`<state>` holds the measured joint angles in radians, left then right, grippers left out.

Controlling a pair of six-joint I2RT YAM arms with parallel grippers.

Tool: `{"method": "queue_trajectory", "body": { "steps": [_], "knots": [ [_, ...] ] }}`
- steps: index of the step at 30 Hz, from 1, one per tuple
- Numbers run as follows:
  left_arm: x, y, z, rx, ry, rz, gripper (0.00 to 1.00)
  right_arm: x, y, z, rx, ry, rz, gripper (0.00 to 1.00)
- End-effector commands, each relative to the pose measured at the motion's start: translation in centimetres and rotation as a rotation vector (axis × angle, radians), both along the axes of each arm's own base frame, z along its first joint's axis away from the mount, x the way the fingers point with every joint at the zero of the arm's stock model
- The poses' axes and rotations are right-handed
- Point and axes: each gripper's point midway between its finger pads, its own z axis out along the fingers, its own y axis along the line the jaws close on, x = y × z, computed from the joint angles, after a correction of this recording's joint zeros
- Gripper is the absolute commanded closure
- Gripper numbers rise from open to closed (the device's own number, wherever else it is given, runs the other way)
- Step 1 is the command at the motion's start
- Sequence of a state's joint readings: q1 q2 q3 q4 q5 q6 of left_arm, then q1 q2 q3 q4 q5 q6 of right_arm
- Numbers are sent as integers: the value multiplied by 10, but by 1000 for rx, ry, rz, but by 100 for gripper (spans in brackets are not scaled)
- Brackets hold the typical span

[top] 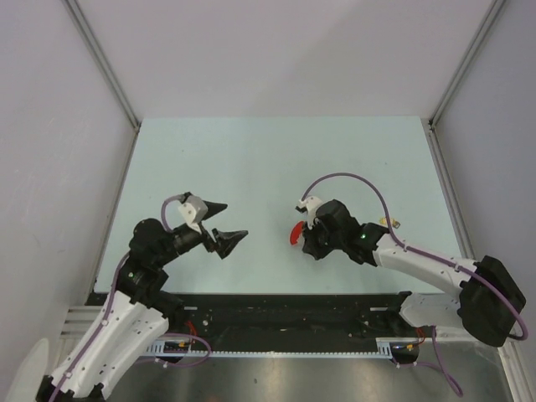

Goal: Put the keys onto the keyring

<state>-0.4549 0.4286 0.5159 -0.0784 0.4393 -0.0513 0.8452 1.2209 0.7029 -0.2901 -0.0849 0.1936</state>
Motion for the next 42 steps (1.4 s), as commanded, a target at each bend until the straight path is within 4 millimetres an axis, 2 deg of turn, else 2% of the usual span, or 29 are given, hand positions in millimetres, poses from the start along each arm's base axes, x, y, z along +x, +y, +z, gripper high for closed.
{"method": "queue_trajectory", "body": {
  "steps": [1, 4, 7, 12, 19, 26, 34, 39, 42],
  "knots": [
    [-13, -29, 6, 30, -8, -230, 0, 5, 14, 47, 102, -87, 163, 100],
    [-15, -42, -2, 71, 21, -312, 0, -2, 26, 67, 177, -83, 265, 100],
    [-18, -54, -2, 122, -23, -368, 0, -8, 34, 80, 240, -62, 355, 100],
    [-18, -66, -5, 175, -102, -421, 0, -26, 46, 85, 280, -20, 521, 100],
    [-12, -79, -33, 227, -55, -473, 4, -48, 52, 102, 367, -33, 709, 100],
    [-28, -89, -49, 258, -61, -560, 9, -64, 55, 115, 415, -53, 845, 100],
    [-51, -102, -59, 266, -85, -732, 24, -70, 56, 120, 432, -58, 912, 100],
    [-57, -106, -63, 294, -100, -774, 37, -75, 58, 121, 438, -54, 937, 100],
    [-60, -110, -64, 309, -126, -803, 41, -77, 60, 122, 440, -54, 949, 100]
  ]
}}
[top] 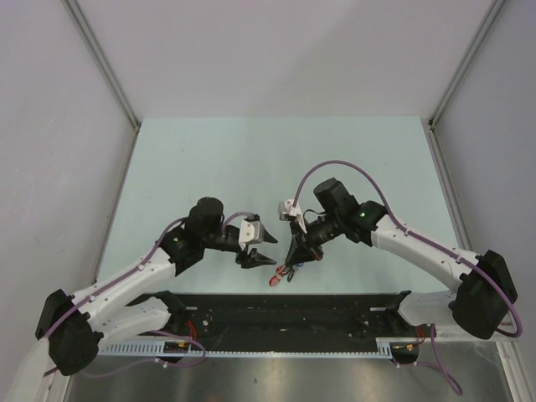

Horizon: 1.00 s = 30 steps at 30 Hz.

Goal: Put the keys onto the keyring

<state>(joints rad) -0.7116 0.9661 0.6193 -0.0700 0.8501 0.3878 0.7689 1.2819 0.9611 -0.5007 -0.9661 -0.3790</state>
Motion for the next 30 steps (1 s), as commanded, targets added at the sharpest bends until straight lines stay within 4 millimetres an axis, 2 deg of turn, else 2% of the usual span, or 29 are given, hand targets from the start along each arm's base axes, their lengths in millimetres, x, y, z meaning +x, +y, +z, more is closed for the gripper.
{"method": "queue_trajectory", "body": {
  "steps": [1, 10, 19, 21, 30],
  "knots": [
    [-9, -9, 13, -25, -86, -103, 42, -3, 9, 24, 69, -36, 59, 100],
    [-12, -17, 12, -22, -118, -149, 46, -6, 13, 23, 58, -35, 85, 100],
    [-22, -20, 6, -17, -102, -192, 62, -5, 14, 22, 52, -31, 90, 100],
    [-23, -20, 5, -11, -95, -195, 68, -6, 14, 22, 52, -31, 90, 100],
    [-30, -23, 7, -24, -92, -225, 76, -6, 16, 17, 37, -19, 92, 100]
  ]
}}
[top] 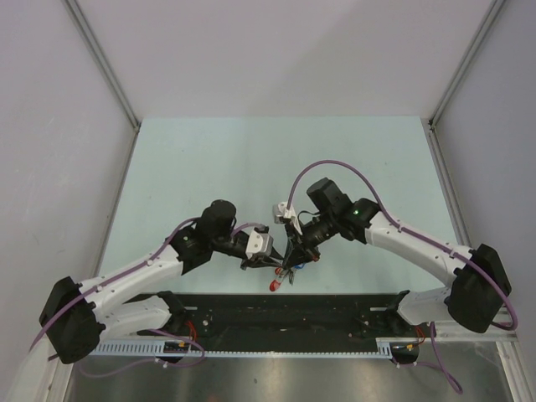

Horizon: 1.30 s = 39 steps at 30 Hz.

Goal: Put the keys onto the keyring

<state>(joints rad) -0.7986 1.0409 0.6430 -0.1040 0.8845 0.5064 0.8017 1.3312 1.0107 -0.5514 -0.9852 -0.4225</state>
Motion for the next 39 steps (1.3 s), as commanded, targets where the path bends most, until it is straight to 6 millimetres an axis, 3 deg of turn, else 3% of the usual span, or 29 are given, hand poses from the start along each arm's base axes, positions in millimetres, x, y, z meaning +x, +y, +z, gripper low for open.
{"method": "queue_trajectory", "body": {
  "steps": [1, 3, 6, 13, 17, 22, 23, 29, 33, 39],
  "knots": [
    [-9, -8, 20, -62, -39, -80, 78, 3, 10, 16, 48, -25, 26, 100],
    [-12, -8, 21, -70, -33, -90, 82, 4, 10, 15, 42, -21, 21, 100],
    [-13, -8, 20, -67, -28, -91, 99, 8, 10, 14, 29, -29, -3, 100],
    [5, -5, 27, -65, -45, 58, 100, 27, -1, 18, -32, -98, -160, 100],
    [19, 0, 27, -26, -19, 170, 100, 41, -7, 21, -76, -143, -295, 73],
    [34, 6, 26, 28, -6, 286, 100, 55, -13, 32, -58, -230, -446, 59],
    [35, 8, 23, 48, 7, 299, 100, 50, -14, 35, -43, -248, -457, 57],
    [44, 14, 24, 87, 20, 376, 100, 53, -1, 39, 19, -333, -523, 56],
    [43, 16, 27, 84, 37, 387, 100, 53, 13, 29, 13, -392, -537, 57],
    [49, 20, 30, 83, 53, 450, 100, 73, 17, 33, 62, -489, -675, 58]
  ]
}}
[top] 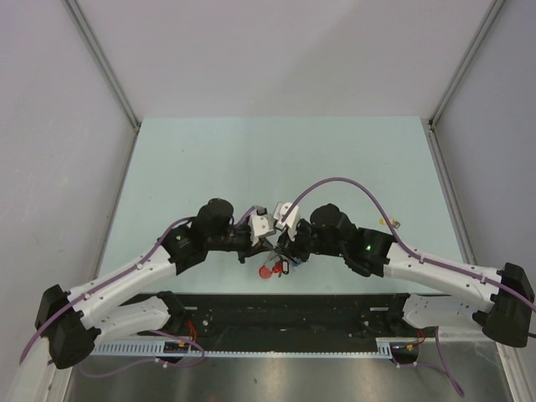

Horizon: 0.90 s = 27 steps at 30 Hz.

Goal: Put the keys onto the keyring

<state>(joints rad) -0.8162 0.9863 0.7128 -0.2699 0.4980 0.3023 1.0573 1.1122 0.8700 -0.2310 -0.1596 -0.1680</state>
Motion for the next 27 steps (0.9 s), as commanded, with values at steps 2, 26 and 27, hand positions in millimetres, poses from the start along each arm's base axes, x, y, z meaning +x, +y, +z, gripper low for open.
{"method": "queue_trajectory", "body": {
  "steps": [2, 26, 27],
  "knots": [
    [11, -2, 32, -66, -39, 77, 100, 25, 4, 14, 97, -108, -134, 59],
    [25, 3, 38, -104, 26, 212, 100, 29, -8, 17, 311, -117, -231, 60],
    [25, 3, 38, -105, 31, 214, 100, 26, -7, 19, 319, -122, -226, 60]
  ]
}}
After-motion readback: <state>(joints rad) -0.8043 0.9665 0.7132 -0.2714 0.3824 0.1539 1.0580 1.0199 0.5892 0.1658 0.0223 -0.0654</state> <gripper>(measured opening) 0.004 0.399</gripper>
